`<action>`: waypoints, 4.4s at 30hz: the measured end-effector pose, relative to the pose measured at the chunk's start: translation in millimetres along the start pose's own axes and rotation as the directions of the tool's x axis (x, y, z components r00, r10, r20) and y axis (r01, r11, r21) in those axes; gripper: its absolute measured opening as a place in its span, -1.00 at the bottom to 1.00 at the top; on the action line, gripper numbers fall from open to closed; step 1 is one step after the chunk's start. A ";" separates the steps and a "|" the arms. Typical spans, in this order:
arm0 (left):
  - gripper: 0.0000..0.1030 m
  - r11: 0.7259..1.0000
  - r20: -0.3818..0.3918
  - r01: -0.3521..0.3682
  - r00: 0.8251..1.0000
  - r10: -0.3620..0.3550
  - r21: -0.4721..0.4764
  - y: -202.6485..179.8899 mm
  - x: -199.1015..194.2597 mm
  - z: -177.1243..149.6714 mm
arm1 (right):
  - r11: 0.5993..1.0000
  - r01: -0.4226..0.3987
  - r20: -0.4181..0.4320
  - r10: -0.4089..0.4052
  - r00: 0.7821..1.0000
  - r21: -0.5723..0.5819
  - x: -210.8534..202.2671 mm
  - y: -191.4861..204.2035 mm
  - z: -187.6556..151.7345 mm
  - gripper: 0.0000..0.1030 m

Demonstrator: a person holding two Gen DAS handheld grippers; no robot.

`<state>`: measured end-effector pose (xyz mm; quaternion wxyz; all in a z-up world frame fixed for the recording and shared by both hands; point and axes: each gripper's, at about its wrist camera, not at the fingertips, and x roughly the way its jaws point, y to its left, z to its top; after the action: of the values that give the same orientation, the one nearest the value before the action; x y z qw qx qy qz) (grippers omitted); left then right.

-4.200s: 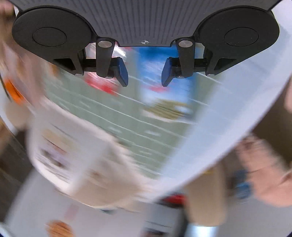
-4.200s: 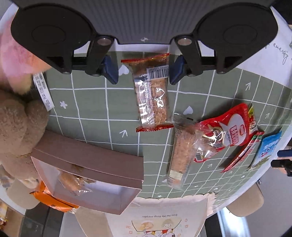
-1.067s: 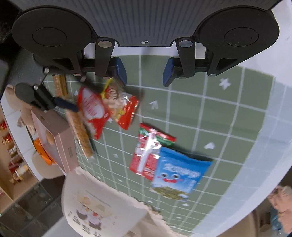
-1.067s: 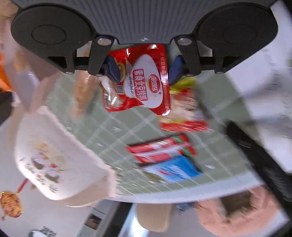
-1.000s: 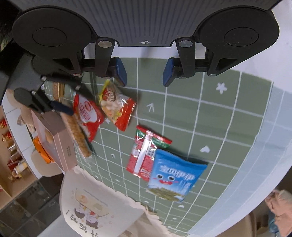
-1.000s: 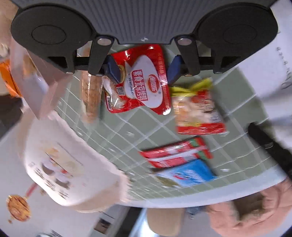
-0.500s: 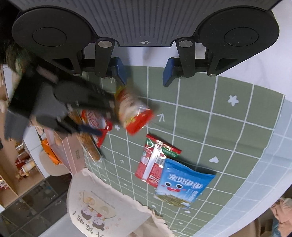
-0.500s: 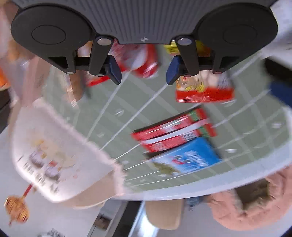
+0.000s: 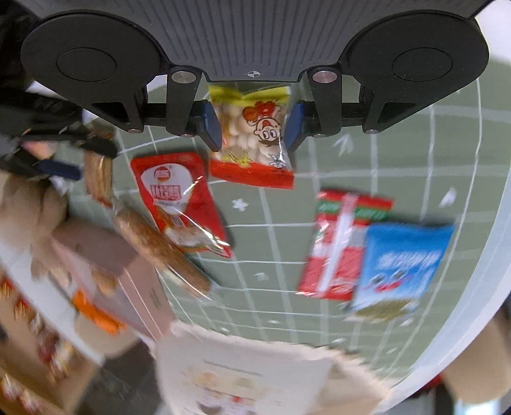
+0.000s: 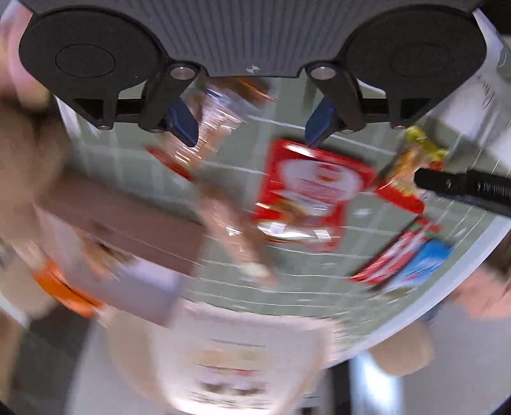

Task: Organize snacks
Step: 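Lift the yellow candy bag off the table with the left tool, then grasp the wafer bar with the right tool while the left holds the candy bag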

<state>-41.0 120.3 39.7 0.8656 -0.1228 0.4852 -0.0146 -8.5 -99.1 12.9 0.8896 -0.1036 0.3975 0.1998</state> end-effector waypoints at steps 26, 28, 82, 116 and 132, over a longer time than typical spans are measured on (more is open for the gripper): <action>0.04 0.815 0.054 -0.115 0.993 0.102 0.569 -103.8 7.6 -28.1 | 0.936 -0.045 -0.042 0.063 0.997 0.348 20.3 -63.3 -1.4 0.48; 0.04 0.779 0.052 -0.133 0.990 0.128 0.612 -111.0 15.1 -36.1 | 0.938 -0.038 -0.042 0.055 0.998 0.345 16.7 -65.6 -3.6 0.48; -0.64 0.915 0.092 0.076 0.988 -0.122 0.396 -95.1 -41.3 51.9 | 0.958 -0.058 0.124 0.024 0.992 0.280 -84.6 -87.4 2.4 -0.30; -0.34 0.708 -0.087 0.073 0.996 -0.015 0.703 -130.4 10.2 -51.2 | 0.954 0.000 -0.046 0.014 0.999 0.298 -31.6 -83.7 -29.7 0.26; 0.13 0.734 -0.151 0.149 0.987 -0.064 0.662 -131.3 30.2 -14.1 | 0.949 -0.009 -0.056 0.029 0.998 0.314 -30.2 -85.3 -32.9 0.28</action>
<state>-24.6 -14.1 37.2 0.8192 0.1706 0.4897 -0.2449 -11.3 -195.2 15.9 0.8804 0.0369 0.4517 0.1394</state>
